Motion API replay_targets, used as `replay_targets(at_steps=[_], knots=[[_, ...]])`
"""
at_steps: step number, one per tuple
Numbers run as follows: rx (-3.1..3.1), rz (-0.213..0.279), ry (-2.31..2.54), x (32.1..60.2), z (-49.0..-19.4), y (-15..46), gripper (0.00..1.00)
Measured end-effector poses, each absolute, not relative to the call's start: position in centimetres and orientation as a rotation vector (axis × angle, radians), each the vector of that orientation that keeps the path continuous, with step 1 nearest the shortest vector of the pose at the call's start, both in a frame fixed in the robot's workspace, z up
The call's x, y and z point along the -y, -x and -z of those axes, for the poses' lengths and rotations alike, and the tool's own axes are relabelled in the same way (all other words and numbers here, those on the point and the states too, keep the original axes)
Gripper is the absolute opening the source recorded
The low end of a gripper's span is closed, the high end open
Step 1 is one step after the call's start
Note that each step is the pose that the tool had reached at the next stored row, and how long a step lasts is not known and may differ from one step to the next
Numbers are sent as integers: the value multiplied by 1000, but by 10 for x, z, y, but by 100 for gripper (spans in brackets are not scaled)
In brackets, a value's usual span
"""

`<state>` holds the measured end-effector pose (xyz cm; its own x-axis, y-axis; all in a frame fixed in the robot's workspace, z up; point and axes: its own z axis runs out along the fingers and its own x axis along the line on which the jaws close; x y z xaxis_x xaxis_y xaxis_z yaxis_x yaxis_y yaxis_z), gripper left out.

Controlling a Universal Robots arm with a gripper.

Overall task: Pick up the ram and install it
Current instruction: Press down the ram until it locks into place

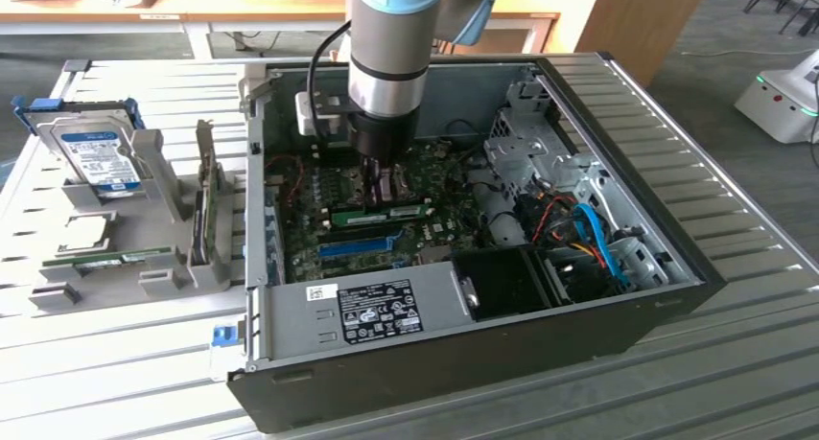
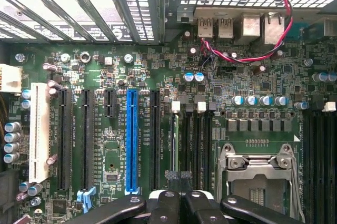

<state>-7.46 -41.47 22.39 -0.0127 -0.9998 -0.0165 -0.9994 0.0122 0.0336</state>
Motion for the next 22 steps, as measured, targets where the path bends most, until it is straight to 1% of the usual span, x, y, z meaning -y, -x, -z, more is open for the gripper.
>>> replay_targets(at_steps=[22], knots=[[2227, 56, -2199, 415, -222, 75, 10]])
